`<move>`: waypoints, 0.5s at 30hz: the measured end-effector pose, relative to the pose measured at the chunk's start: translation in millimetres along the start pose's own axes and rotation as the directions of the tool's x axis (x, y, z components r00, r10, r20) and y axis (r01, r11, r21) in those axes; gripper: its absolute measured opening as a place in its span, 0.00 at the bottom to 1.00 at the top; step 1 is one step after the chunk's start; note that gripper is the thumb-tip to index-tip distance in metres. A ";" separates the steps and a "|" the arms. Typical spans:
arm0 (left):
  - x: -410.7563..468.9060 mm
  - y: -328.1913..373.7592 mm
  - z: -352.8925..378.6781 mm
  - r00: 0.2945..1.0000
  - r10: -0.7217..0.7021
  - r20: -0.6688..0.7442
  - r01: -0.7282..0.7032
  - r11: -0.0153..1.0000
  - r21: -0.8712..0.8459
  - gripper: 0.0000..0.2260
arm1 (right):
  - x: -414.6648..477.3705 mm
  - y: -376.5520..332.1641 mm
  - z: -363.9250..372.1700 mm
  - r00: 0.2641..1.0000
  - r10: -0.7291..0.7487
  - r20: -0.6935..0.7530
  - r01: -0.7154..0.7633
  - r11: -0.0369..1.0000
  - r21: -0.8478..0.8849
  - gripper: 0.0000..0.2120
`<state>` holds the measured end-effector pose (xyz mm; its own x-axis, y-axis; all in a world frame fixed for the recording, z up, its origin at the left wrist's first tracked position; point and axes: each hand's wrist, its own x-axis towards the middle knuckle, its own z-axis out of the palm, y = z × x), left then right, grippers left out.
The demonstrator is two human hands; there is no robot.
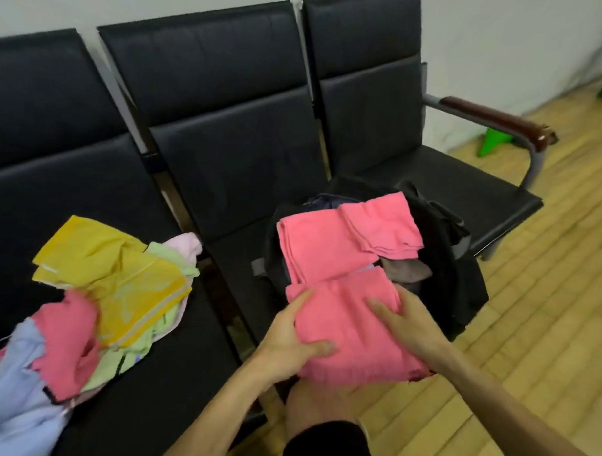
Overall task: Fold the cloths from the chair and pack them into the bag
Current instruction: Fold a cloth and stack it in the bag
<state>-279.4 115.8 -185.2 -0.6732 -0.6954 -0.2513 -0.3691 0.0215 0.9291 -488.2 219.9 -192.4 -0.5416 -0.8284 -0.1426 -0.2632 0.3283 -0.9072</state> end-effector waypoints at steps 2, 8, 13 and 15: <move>46.6 21.0 14.0 0.999 0.045 0.027 -0.048 0.994 0.101 0.47 | 44.1 4.0 -31.6 1.000 -0.021 -0.022 0.020 0.999 -0.050 0.12; 182.2 72.2 39.8 0.991 0.134 0.005 -0.131 0.959 0.253 0.51 | 168.6 -5.3 -93.6 0.988 -0.047 -0.150 0.045 0.999 -0.020 0.13; 256.6 74.2 56.4 0.994 0.103 0.033 -0.108 0.910 0.400 0.54 | 236.5 7.4 -107.4 0.980 0.044 -0.195 -0.039 0.999 0.027 0.18; 271.7 66.1 62.3 0.997 0.056 0.057 -0.075 0.899 0.430 0.54 | 253.3 21.5 -107.9 0.967 0.064 -0.245 -0.080 0.995 -0.056 0.19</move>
<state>-526.7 -26.9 -208.9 -0.7280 -0.6514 -0.2138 -0.5573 0.3808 0.7378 -717.2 66.1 -205.3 -0.7363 -0.6694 -0.0991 -0.2635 0.4185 -0.8692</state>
